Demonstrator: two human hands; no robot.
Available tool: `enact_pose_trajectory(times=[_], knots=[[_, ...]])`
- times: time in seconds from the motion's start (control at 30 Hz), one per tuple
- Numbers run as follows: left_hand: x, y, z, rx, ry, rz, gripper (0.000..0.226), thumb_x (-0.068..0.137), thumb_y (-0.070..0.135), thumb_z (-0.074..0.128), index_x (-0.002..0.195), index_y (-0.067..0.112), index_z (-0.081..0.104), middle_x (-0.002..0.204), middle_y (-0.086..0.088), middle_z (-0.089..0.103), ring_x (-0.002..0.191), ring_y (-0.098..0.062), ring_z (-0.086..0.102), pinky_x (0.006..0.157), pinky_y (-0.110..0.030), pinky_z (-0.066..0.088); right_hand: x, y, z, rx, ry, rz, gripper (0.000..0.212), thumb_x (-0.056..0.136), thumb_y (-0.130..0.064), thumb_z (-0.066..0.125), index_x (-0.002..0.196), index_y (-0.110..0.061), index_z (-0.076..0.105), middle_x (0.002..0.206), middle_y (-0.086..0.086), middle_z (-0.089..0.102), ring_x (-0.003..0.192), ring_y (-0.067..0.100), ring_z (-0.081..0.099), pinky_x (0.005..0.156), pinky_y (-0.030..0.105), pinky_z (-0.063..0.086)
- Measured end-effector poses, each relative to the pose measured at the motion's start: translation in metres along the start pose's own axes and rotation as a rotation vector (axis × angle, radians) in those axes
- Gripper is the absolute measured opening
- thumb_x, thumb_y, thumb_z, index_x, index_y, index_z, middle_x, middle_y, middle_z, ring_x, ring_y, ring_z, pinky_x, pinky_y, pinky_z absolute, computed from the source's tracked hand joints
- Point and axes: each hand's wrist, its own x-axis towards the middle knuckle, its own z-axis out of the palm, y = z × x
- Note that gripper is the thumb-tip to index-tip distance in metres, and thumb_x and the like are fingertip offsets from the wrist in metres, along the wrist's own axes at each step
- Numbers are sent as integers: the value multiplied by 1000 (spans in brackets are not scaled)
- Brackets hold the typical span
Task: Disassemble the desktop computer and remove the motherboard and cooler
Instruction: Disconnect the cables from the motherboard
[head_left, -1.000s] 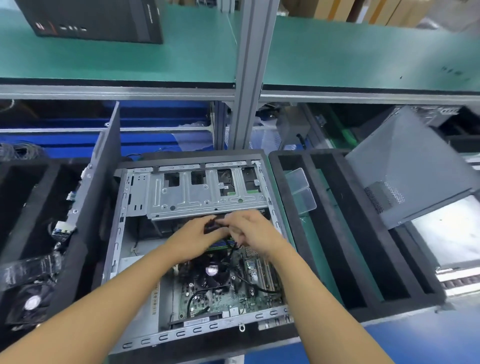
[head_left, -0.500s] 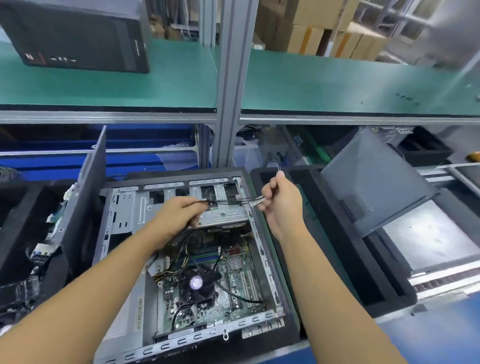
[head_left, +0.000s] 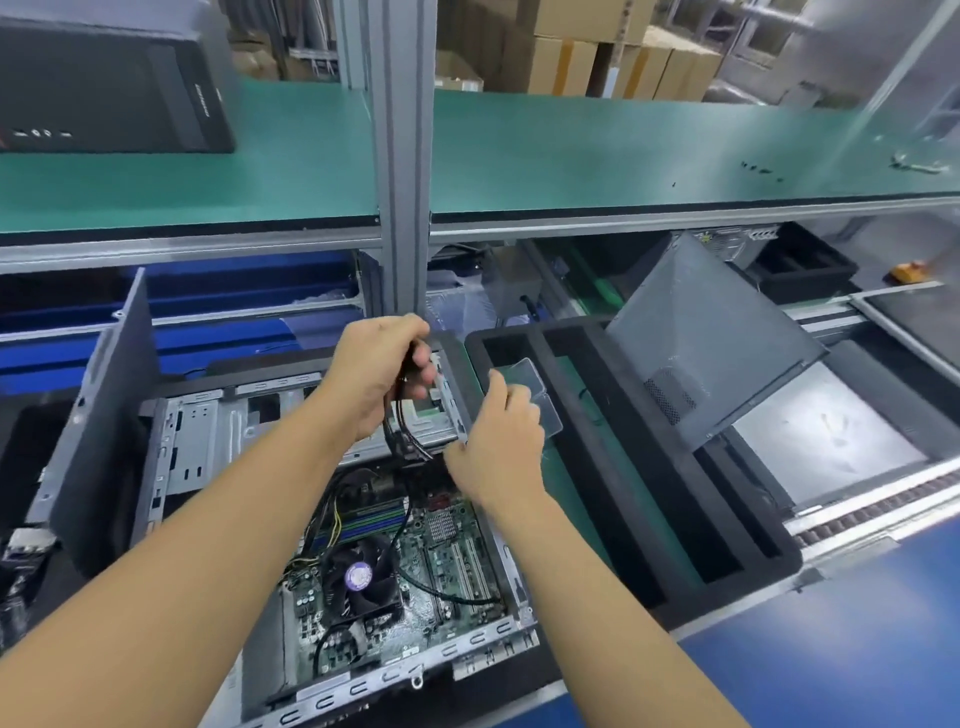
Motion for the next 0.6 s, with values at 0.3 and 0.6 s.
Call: enact_pose_trajectory(times=[0.3,0.6], knots=[[29,44,68,-420,156,66,21,85,11,51,68,19,41,54,4,43,44,-14,38,37,-20,15,-6,32,-21,682,-143,-351,19,101,-49,42,84,-40,42,70,0,53,61,19,48,60,39,40],[60,-37,159,211,-57,156,38,96,49,46,89,23,72,83,6,61,79,-12,54,75,-29,41,49,140,-61,908,-131,248,21,102,-26,42,95,-12,55,63,-9,43,48,9,32,47,25,26]])
